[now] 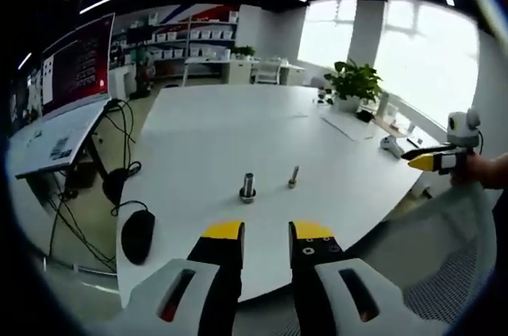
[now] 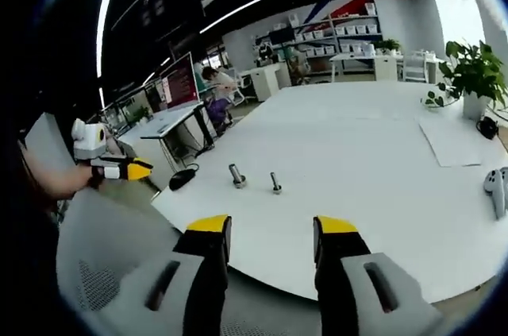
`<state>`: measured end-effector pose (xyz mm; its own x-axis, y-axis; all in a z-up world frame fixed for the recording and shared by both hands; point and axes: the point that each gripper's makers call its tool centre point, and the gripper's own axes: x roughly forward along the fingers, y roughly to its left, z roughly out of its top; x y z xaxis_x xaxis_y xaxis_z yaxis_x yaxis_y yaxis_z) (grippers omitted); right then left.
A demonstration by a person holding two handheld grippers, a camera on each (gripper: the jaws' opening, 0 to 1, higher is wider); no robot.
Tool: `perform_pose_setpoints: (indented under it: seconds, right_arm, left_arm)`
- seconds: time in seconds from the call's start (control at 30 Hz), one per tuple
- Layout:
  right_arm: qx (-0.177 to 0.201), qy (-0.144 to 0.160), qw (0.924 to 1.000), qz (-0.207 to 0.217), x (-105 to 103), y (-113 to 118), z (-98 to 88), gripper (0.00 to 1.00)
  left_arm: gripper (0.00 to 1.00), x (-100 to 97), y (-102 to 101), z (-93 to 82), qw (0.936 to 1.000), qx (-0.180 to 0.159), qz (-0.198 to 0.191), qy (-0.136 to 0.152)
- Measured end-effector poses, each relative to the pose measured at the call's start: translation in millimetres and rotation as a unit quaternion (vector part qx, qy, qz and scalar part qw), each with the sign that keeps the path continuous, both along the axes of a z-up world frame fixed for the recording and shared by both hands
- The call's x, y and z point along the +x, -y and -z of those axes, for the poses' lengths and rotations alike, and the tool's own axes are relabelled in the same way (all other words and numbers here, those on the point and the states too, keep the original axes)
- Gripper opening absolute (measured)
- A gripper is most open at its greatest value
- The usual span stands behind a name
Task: Place the washer onto the threaded stud by aligning its center hole with the stud, sliding it down to the base, and recovering from edge contact or off-axis alignment until the washer reaches the visible bottom stop.
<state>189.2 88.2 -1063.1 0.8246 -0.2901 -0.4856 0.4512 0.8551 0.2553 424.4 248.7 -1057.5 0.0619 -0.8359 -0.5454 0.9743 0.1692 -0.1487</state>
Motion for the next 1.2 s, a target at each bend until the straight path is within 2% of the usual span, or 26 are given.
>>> perform_pose_setpoints:
  seconds: [0.07,0.2,0.27,0.43,0.57,0.67,0.8,1.03,1.2]
  right_arm:
    - [0.012,0.003,0.9999,-0.007,1,-4,1.7,0.43]
    - [0.011,-0.01,0.9997,-0.02,-1,-9,8.1,0.42]
    - [0.01,-0.003,0.9997,-0.02,1,-8,4.3,0.42]
    - [0.012,-0.013,0.9995,-0.027,0,-12,8.1,0.42]
    - [-0.015,0.004,0.9997,-0.017,-1,-5,-1.9,0.42]
    - [-0.002,-0.004,0.9998,-0.021,-1,-9,3.1,0.42]
    - [-0.006,-0.003,0.9996,-0.026,1,-10,-0.2,0.42]
    - [-0.002,-0.005,0.9995,-0.031,2,-12,1.7,0.41]
    - [0.001,-0.012,0.9992,-0.038,2,-15,4.9,0.41]
  left_arm:
    - [0.2,-1.8,-2,-2.0,1.0,-0.003,-0.001,0.003]
    - [0.2,-6.0,0,-7.8,0.9999,-0.009,-0.003,0.01]
    - [0.2,2.2,0,-13.2,0.9995,-0.025,-0.012,0.017]
    - [0.23,2.3,0,-13.1,0.9992,-0.031,-0.024,0.0]
    - [0.25,4.9,0,-13.2,0.9991,-0.036,-0.021,0.004]
    - [0.25,3.6,1,-15.5,0.9989,-0.039,-0.025,0.0]
    - [0.25,-0.3,2,-12.5,0.9995,-0.029,-0.015,0.001]
    - [0.24,13.4,-6,1.5,0.9996,-0.019,-0.02,0.001]
    - [0.23,13.7,-7,3.3,0.9997,-0.018,-0.016,0.002]
